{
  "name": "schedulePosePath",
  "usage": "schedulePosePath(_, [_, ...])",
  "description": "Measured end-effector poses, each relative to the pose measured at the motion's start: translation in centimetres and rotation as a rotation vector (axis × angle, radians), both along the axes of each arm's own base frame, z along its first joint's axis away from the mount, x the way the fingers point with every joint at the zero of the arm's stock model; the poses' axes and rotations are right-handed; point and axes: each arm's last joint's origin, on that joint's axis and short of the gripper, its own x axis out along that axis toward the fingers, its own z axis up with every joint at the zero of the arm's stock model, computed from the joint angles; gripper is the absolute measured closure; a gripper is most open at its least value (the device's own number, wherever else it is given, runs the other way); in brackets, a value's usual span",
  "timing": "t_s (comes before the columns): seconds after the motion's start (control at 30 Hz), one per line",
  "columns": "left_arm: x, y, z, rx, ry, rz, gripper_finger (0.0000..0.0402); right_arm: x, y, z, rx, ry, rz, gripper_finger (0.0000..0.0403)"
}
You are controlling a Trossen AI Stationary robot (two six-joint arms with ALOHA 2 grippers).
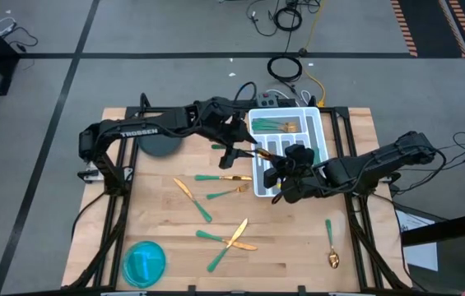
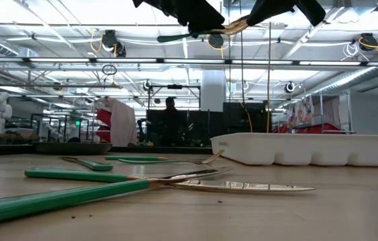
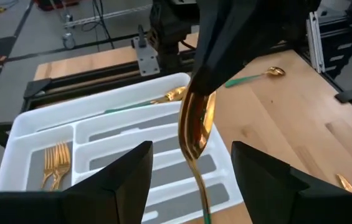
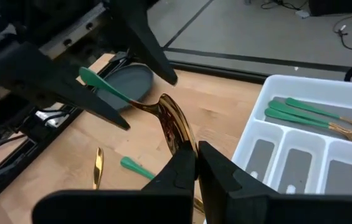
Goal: Sort silverware
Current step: Put the green spoon into the silverware tray
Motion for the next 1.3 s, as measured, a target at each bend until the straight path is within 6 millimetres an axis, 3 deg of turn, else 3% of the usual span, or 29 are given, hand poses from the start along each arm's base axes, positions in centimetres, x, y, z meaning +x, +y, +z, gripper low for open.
schedulePosePath(0.17, [0.0, 0.8, -0.3, -0.017, 0.008, 0.005, 0.0185, 0.1, -0.1, 0.0, -0.011, 0.009, 0.007, 0.0403])
schedulePosePath(0.43, [0.6, 1.6, -1.5, -0.11, 0.036, -0.017, 0.0235, 0.2, -0.1, 0.1, -0.026, 0.018, 0.025, 0.0403])
schedulePosePath(0.8, [1.3, 1.8, -1.4, -0.13, -0.024, -0.019, 0.025, 0.3, 0.0, 0.1, -0.028, 0.027, 0.049, 0.0403])
schedulePosePath(1.17, [1.3, 1.8, -1.4, -0.14, -0.021, -0.025, 0.0381, 0.3, -0.2, 0.2, -0.069, 0.051, 0.056, 0.0403])
schedulePosePath(1.3, [1.2, 2.2, -1.5, -0.128, -0.016, -0.021, 0.0391, 0.3, -0.2, 0.4, -0.09, 0.055, 0.056, 0.0382])
